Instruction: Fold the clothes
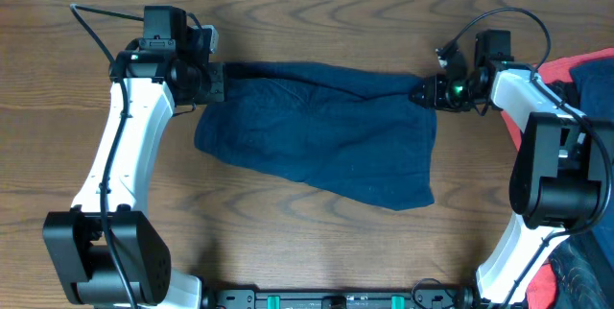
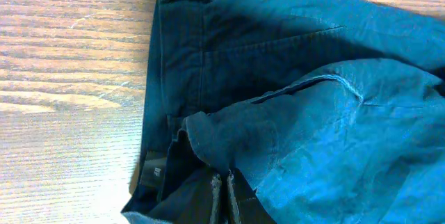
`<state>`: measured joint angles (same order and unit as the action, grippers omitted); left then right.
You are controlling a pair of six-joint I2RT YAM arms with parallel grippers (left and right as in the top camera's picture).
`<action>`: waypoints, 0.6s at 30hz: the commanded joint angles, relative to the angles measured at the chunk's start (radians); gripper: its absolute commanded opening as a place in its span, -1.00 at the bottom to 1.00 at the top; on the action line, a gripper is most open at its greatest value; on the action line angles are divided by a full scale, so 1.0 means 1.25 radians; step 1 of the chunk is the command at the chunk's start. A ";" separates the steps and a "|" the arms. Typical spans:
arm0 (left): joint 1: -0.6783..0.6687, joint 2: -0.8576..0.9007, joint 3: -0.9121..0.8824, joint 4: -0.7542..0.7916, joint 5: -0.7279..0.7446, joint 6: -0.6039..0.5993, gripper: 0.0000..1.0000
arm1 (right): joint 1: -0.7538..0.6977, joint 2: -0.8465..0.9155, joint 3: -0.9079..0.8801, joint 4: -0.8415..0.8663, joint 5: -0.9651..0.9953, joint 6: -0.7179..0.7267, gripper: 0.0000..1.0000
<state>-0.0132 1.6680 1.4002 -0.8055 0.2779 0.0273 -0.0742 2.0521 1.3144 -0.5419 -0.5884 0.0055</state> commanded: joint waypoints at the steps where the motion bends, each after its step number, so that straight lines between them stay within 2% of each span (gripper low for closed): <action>1: 0.001 -0.008 0.002 -0.004 -0.013 0.005 -0.88 | 0.007 0.007 0.005 -0.005 -0.045 -0.012 -0.31; 4: 0.001 -0.010 0.002 -0.004 -0.025 0.005 -0.88 | 0.006 0.005 0.005 -0.008 -0.063 -0.012 -0.64; 5: 0.001 -0.013 0.002 -0.004 -0.032 0.005 -0.88 | 0.002 0.003 0.005 -0.009 -0.081 -0.012 -0.83; 7: 0.001 -0.023 0.004 -0.004 -0.039 0.005 -0.88 | -0.005 -0.003 0.005 -0.011 -0.106 -0.012 -0.97; 13: 0.001 -0.098 0.004 -0.019 -0.049 0.005 -0.87 | -0.047 -0.062 0.005 -0.058 -0.173 -0.011 -0.97; 18: 0.001 -0.181 0.004 -0.103 -0.049 -0.020 -0.88 | -0.052 -0.142 0.005 -0.193 -0.173 -0.056 -0.97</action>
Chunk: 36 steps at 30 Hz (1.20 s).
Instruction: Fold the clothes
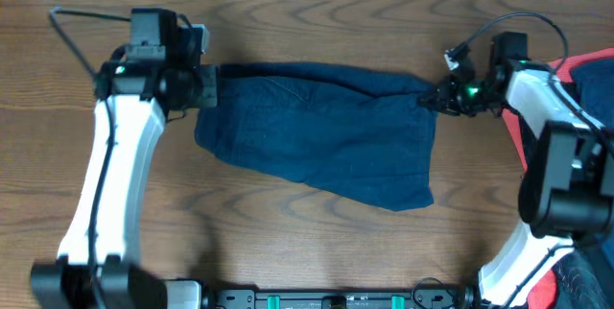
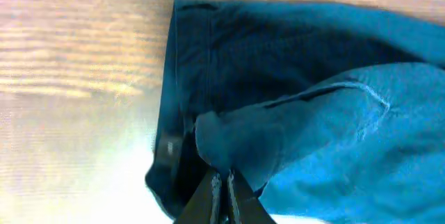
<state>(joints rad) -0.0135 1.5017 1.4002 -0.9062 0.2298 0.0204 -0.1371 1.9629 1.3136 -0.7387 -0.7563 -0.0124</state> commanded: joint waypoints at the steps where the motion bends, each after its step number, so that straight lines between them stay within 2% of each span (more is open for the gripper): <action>1: 0.002 -0.062 0.004 -0.044 -0.011 -0.014 -0.88 | -0.002 -0.087 0.006 -0.059 -0.039 -0.058 -0.97; 5: 0.002 -0.111 0.004 -0.134 -0.011 -0.022 -0.88 | -0.002 -0.169 0.006 -0.143 -0.014 -0.090 -0.97; 12: 0.002 -0.141 0.004 -0.285 -0.011 -0.087 -0.87 | 0.000 -0.313 0.006 -0.328 0.214 -0.088 -0.98; 19: 0.002 -0.141 0.004 -0.285 -0.011 -0.086 -0.87 | 0.001 -0.318 0.005 -0.316 0.222 -0.058 -0.97; 26: 0.002 -0.140 0.004 -0.152 -0.011 -0.086 -0.88 | 0.003 -0.287 0.005 -0.205 0.219 -0.011 -0.97; 31: 0.002 -0.110 0.004 0.024 -0.010 -0.055 -0.88 | 0.019 -0.248 0.005 -0.033 0.220 0.055 -0.97; 36: 0.002 -0.019 0.004 0.190 -0.010 -0.050 -0.88 | 0.032 -0.173 0.005 0.151 0.221 0.091 -0.97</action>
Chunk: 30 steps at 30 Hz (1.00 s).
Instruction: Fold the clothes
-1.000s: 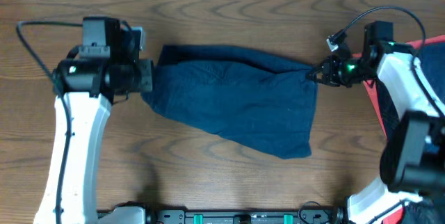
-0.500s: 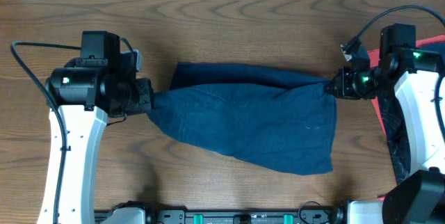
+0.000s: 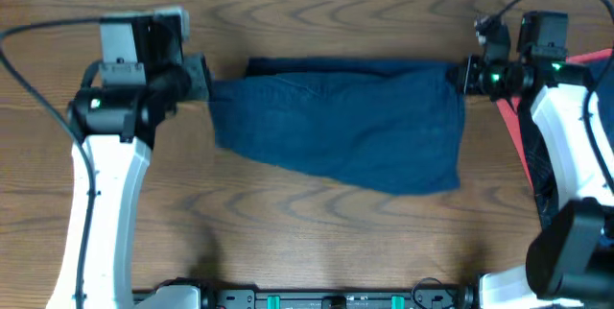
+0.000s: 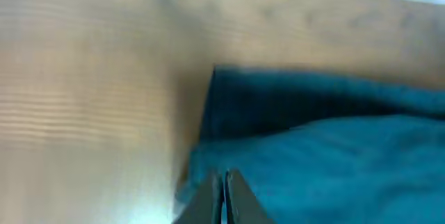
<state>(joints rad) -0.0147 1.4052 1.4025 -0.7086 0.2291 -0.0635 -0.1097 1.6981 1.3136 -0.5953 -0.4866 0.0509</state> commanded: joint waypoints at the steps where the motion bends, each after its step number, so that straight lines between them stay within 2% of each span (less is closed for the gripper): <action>1: 0.002 0.087 0.002 0.056 -0.009 0.017 -0.88 | 0.012 0.059 0.005 0.062 0.007 0.045 -0.98; 6: 0.002 0.175 0.002 0.027 -0.001 0.016 -0.88 | 0.005 0.134 0.005 0.056 0.011 0.066 -0.92; 7: 0.002 0.186 0.002 0.013 -0.001 0.016 -0.88 | 0.003 0.145 0.005 0.048 0.025 0.063 -0.73; 9: 0.002 0.204 0.002 -0.001 -0.001 0.017 -0.86 | -0.002 0.158 0.005 0.036 0.057 0.052 -0.15; 11: 0.002 0.219 0.002 0.000 0.003 0.017 -0.74 | -0.012 0.162 0.005 0.032 0.088 0.051 0.13; 13: 0.002 0.236 0.002 0.009 0.005 0.017 -0.66 | -0.023 0.161 0.005 0.047 0.096 0.052 0.27; 14: 0.002 0.247 0.002 0.020 0.005 0.019 -0.50 | -0.029 0.160 0.005 0.055 0.092 0.052 0.30; 19: 0.002 0.321 0.002 0.128 0.047 0.022 -0.09 | -0.058 0.160 0.005 0.071 0.022 0.056 0.32; 24: 0.002 0.432 0.002 0.224 0.062 0.030 0.08 | -0.069 0.160 0.005 0.058 -0.079 0.054 0.29; 27: 0.002 0.490 0.002 0.281 0.079 0.030 0.10 | -0.069 0.160 0.005 0.041 -0.100 0.054 0.28; 30: 0.002 0.536 0.002 0.332 0.153 0.029 0.10 | -0.069 0.160 0.005 0.027 -0.099 0.054 0.26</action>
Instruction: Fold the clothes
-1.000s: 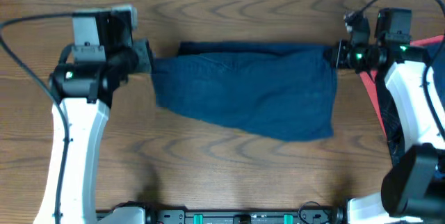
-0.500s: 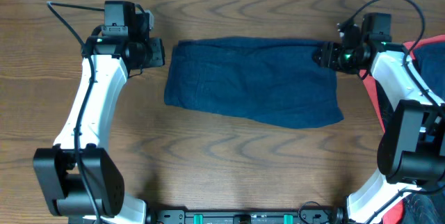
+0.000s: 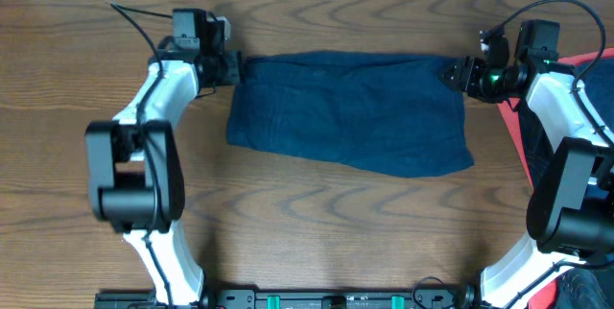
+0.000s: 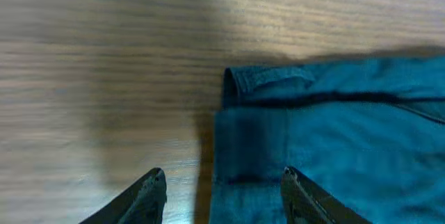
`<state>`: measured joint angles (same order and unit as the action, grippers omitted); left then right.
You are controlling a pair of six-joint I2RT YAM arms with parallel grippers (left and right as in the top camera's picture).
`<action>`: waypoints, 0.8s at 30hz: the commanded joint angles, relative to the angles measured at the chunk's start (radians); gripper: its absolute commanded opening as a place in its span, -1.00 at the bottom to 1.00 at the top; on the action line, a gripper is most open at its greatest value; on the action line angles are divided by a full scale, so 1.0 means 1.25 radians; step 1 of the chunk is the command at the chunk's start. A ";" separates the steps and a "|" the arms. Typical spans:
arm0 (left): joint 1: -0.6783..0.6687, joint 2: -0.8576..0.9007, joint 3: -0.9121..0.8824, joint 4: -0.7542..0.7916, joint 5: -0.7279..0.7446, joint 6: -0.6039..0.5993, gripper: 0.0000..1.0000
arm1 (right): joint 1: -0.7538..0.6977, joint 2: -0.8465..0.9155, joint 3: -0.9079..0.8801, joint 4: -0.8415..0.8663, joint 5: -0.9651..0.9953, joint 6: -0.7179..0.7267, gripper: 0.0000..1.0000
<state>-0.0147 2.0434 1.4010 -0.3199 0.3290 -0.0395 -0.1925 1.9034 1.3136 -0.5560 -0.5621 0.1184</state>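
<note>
The dark blue shorts (image 3: 350, 107) lie spread flat across the middle of the wooden table (image 3: 307, 232) in the overhead view. My left gripper (image 3: 233, 67) sits at their top-left corner. In the left wrist view that gripper (image 4: 222, 181) is open, its fingers (image 4: 154, 186) straddling the left edge of the shorts (image 4: 334, 133), and the corner hem lies flat on the wood. My right gripper (image 3: 451, 74) is at the top-right corner, its dark tips against the cloth. The overhead view does not show how its jaws stand.
A pile of red and blue clothes (image 3: 595, 74) lies at the table's right edge behind the right arm, with more red cloth (image 3: 576, 285) at the bottom right. The far table edge runs just beyond the shorts.
My left gripper, then shut on the shorts' top-left corner, is now open with the corner lying on the table. The left arm's base end has swung in, and the shorts lie flatter.
Both grippers were shut on the shorts' top corners, the cloth rumpled and slanting. At the later moments the corners stood farther apart and farther back, the top edge pulled straight. Now the shorts lie flat and the left gripper has let go.
</note>
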 commanded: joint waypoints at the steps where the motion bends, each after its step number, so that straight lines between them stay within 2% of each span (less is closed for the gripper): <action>1: 0.002 0.037 0.003 0.030 0.089 0.009 0.09 | -0.002 -0.005 0.005 -0.004 -0.039 0.000 0.25; 3: 0.002 0.048 0.003 0.030 0.090 -0.003 0.04 | -0.002 -0.005 0.005 -0.004 -0.039 0.001 0.24; 5: 0.002 0.049 0.003 0.025 0.099 -0.012 -0.15 | -0.002 -0.005 0.005 -0.007 -0.039 0.001 0.24; 10: 0.005 0.028 0.003 0.024 0.169 -0.017 -0.88 | -0.002 -0.005 0.005 -0.004 -0.039 0.001 0.21; 20: 0.031 -0.097 0.003 -0.041 0.168 -0.029 -0.88 | -0.002 -0.002 0.005 0.033 0.094 0.034 0.12; 24: 0.030 -0.127 0.003 -0.067 0.168 -0.029 -0.88 | -0.001 -0.002 0.005 0.076 0.094 0.034 0.22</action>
<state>0.0177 1.9087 1.4010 -0.3912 0.5259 -0.0750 -0.1925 1.9034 1.3136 -0.4763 -0.4717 0.1463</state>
